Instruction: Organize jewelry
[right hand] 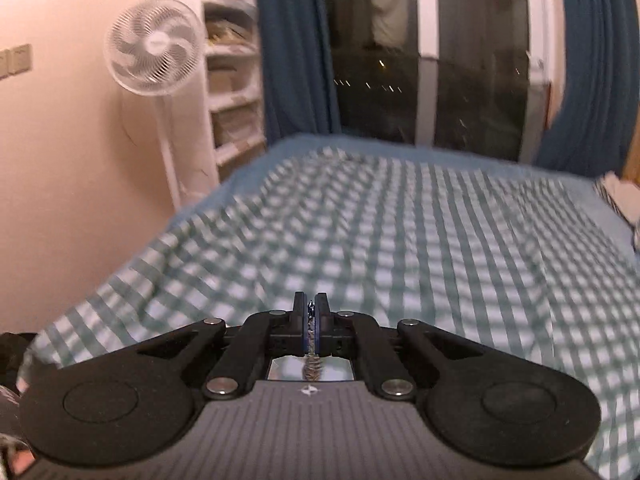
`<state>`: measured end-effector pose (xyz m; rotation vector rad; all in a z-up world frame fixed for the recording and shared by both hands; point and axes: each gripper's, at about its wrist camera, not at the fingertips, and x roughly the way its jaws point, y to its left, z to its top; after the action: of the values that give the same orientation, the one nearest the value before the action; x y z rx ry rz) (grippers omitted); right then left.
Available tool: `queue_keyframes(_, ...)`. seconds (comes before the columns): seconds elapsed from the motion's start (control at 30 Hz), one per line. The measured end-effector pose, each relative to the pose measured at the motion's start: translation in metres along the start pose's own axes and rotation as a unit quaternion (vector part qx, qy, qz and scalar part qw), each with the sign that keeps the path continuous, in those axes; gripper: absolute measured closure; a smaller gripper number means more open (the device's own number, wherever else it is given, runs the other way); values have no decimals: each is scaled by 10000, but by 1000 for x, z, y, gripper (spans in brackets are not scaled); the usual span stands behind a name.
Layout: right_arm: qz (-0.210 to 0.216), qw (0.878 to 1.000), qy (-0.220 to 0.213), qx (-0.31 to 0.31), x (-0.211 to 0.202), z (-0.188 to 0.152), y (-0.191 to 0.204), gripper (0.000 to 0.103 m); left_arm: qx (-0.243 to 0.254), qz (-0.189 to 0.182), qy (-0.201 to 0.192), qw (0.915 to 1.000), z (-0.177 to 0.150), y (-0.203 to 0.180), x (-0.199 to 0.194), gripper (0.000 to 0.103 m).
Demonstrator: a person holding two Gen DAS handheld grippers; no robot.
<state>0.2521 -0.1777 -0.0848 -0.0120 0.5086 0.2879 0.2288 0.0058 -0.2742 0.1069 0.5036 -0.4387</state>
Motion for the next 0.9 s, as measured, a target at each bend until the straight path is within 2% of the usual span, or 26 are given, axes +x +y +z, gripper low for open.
queue_keyframes(0.2, 248, 9991, -227, -271, -18, 22, 40, 0, 177, -89, -9, 9998, 0, -8, -5, 46)
queue_keyframes(0.3, 285, 9991, -95, -284, -10, 17, 50, 0, 194, -164, -156, 9996, 2, -9, -14, 46)
queue_keyframes(0.4, 494, 9984, 256, -136, 1, 9, 53, 0, 259, -204, -281, 9991, 2, -10, -22, 46)
queue_keyframes(0.6, 87, 9999, 87, 121, -12, 4, 24, 0, 429, -181, -426, 9980, -1, -13, -25, 46)
queue_keyframes(0.73, -224, 9984, 327, 395, -3, -31, -10, 0, 413, -135, -507, 9978, 1, -10, -27, 46)
queue_keyframes(0.83, -367, 9945, 758, 620, 24, -76, -31, 0, 348, -91, -439, 9984, -2, -6, -23, 47)
queue_keyframes(0.9, -462, 9898, 1090, 787, 45, -113, -45, 0, 350, -16, -224, 9991, -7, -3, -14, 47)
